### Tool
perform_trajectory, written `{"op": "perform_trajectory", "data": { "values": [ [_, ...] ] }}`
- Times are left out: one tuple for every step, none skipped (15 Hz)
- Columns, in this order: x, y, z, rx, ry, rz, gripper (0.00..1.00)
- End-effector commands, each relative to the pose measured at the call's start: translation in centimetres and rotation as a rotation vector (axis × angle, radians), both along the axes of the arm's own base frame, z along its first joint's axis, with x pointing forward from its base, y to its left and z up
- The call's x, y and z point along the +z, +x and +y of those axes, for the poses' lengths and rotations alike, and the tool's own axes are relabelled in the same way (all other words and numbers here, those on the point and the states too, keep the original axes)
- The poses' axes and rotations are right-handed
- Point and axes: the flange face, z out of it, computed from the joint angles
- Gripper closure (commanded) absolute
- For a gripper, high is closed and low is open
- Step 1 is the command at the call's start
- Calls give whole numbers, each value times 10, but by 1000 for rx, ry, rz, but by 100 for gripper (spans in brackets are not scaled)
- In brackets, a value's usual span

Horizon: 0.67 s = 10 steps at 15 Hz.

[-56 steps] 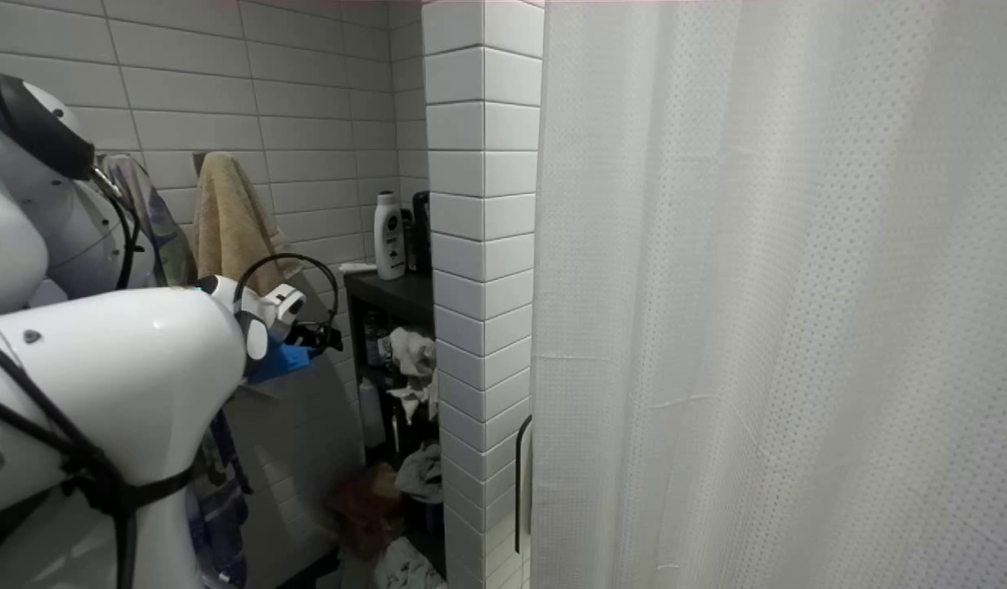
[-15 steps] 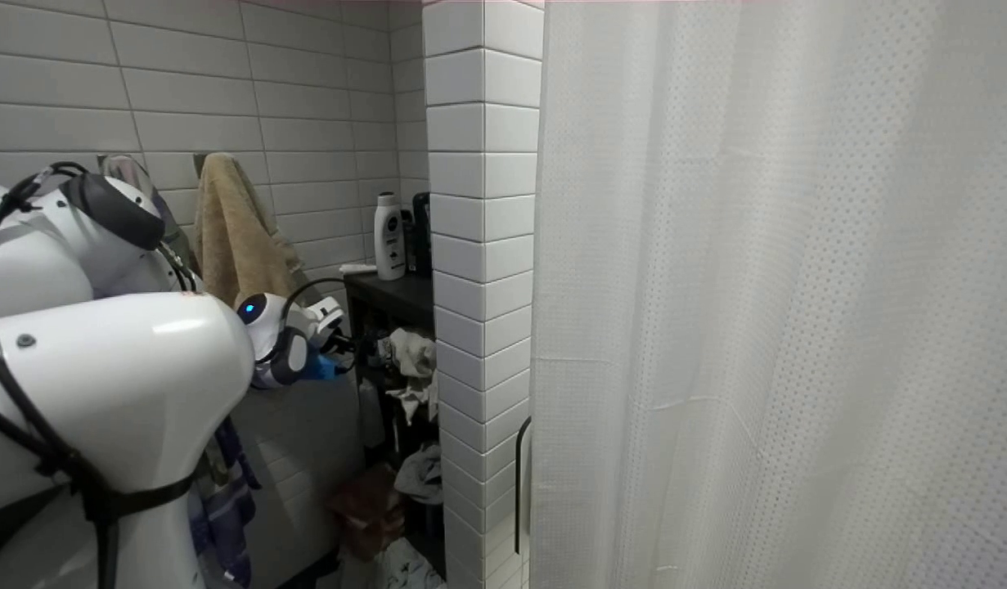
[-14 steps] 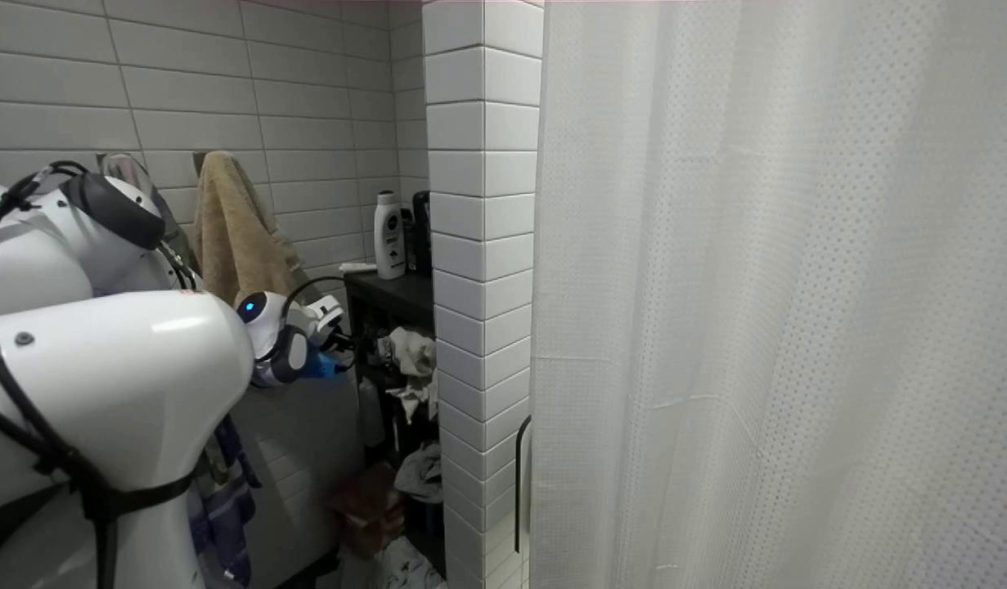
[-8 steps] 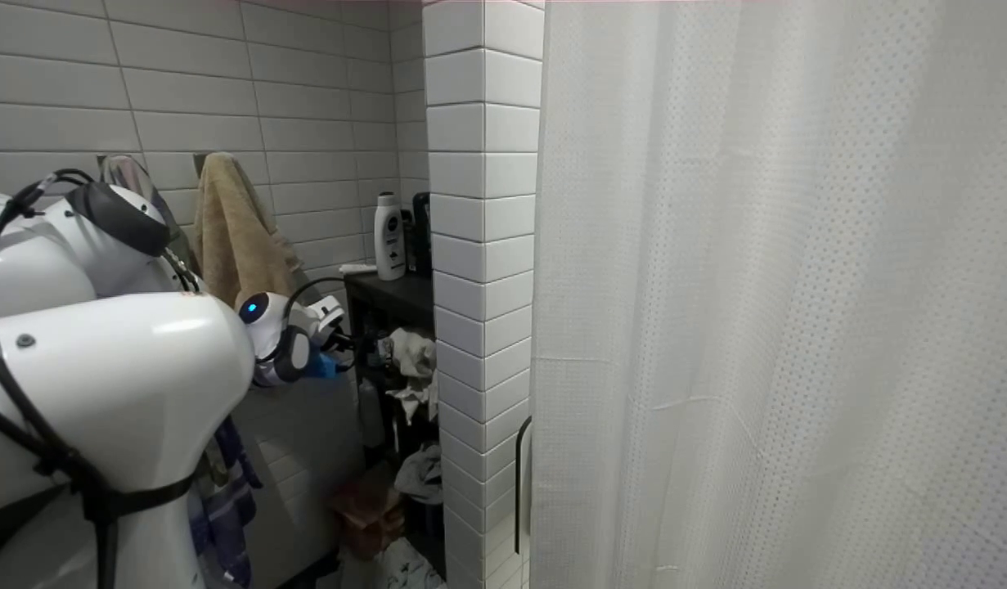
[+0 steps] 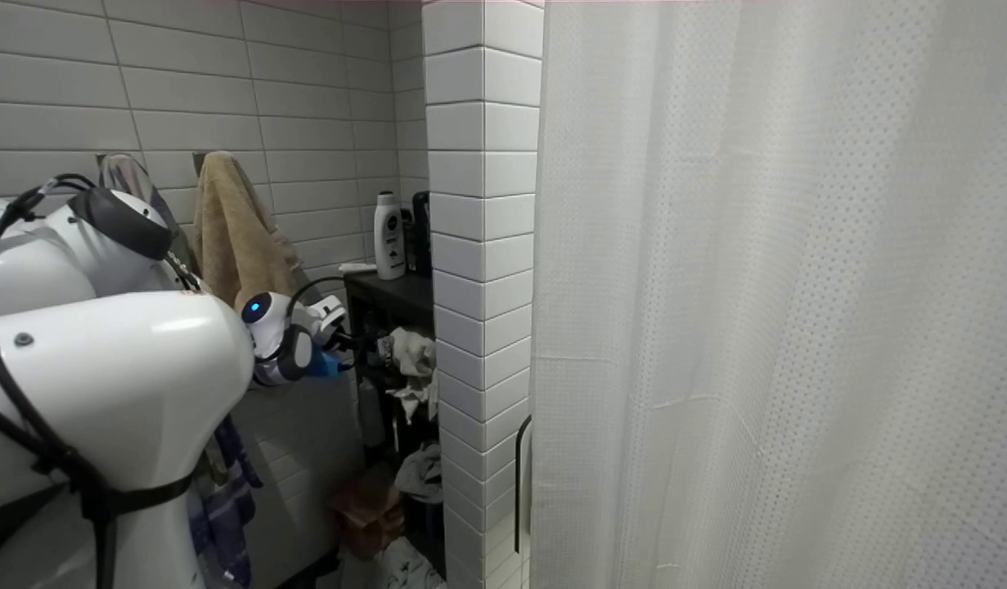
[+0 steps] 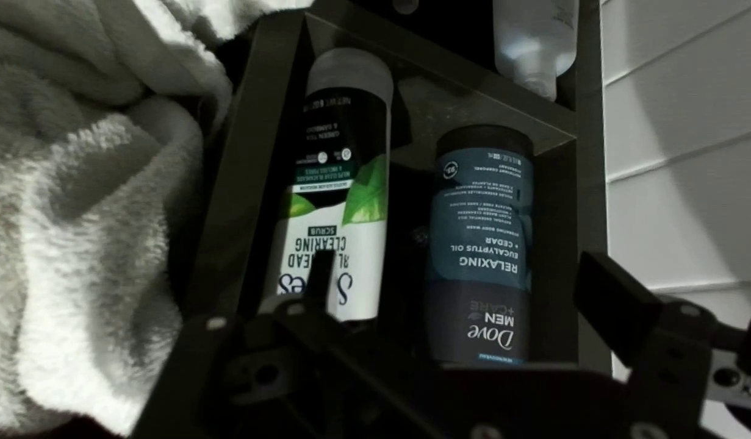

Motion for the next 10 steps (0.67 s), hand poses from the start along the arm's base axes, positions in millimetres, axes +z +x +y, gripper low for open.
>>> {"op": "perform_trajectory", "data": {
  "values": [
    [0,0,1,1,0,1,0],
    [-1,-1,1,1,1,1,0],
    [-1,-1,1,1,1,1,0],
    [0,0,2,-1,26,-1,0],
    [0,-1,-1,-19,35,-12,0],
    [0,-1,-2,-28,39,-14,0],
    [0,-1,-3,-35,48,-13,0],
    [1,-1,-5,-51,61,-19,0],
    [0,-1,-5,-58,76,-18,0],
    [0,-1,-7,-68,79,-20,0]
  ]
}}
